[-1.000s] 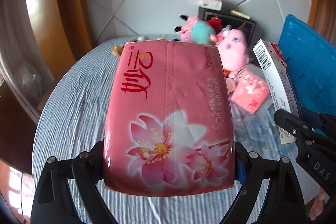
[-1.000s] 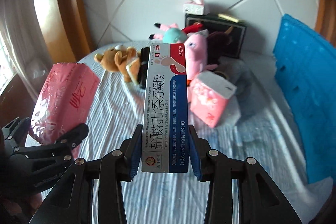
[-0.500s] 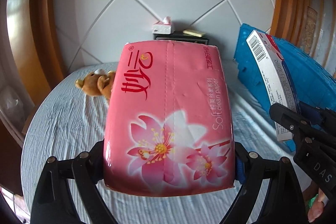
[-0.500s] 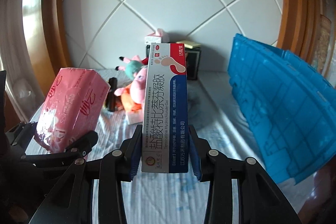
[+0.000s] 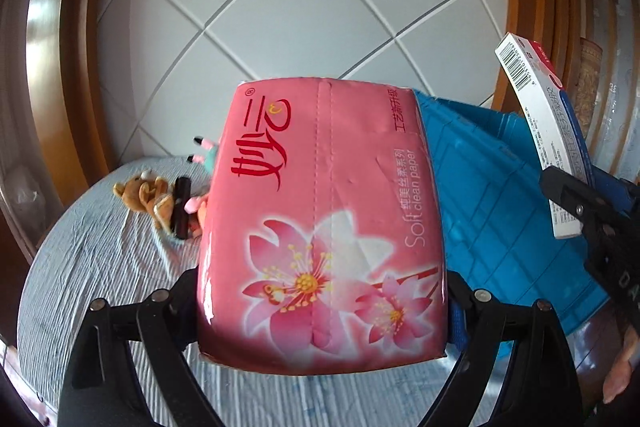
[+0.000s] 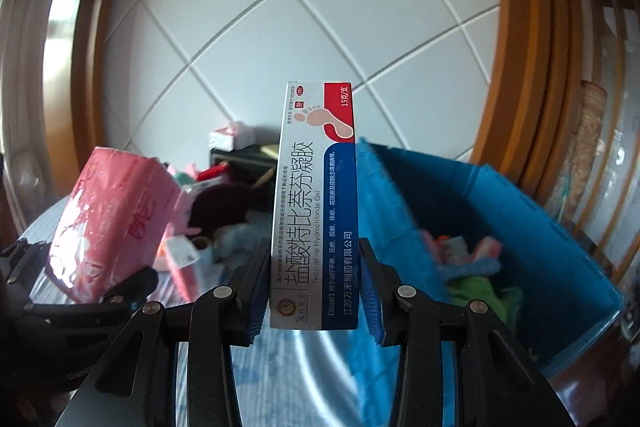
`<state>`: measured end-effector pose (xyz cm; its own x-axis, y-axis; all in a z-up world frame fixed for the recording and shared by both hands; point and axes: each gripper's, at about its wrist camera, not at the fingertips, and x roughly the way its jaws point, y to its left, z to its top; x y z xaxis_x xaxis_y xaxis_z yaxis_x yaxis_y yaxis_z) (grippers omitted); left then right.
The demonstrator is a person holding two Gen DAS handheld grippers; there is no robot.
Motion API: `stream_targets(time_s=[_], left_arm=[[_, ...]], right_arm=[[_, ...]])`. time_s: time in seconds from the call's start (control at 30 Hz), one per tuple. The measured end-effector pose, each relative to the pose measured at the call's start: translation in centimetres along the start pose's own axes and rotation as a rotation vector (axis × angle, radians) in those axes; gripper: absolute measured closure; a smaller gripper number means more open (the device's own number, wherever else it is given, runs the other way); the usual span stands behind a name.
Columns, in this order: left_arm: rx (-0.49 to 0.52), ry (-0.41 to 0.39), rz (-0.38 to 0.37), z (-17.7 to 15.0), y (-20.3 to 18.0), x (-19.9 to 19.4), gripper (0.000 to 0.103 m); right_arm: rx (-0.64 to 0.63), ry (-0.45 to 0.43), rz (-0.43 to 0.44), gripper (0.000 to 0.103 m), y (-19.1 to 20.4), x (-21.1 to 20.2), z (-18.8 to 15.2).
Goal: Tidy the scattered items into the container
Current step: 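Lift the tissue pack and medicine box and carry both over the blue box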
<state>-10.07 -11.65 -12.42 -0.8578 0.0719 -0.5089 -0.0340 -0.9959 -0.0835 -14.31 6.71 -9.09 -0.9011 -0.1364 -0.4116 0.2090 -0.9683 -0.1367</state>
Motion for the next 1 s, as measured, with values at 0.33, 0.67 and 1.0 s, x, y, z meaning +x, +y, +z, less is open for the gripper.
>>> stream_targets(time_s=[0.33, 0.67, 1.0], left_arm=[[0.095, -0.133, -0.172, 8.4, -12.2, 1.1, 0.012], [0.139, 0.064, -0.196, 14.3, -28.0, 9.8, 0.012], [0.118, 0.376, -0.099, 13.5, -38.8, 26.4, 0.012]], right_arm=[[0.073, -0.119, -0.225, 0.064, -11.6, -1.8, 3.6], [0.057, -0.057, -0.325, 0.064, -26.0, 3.2, 6.6], [0.067, 0.166, -0.191, 0.064, -36.8, 19.2, 5.1]])
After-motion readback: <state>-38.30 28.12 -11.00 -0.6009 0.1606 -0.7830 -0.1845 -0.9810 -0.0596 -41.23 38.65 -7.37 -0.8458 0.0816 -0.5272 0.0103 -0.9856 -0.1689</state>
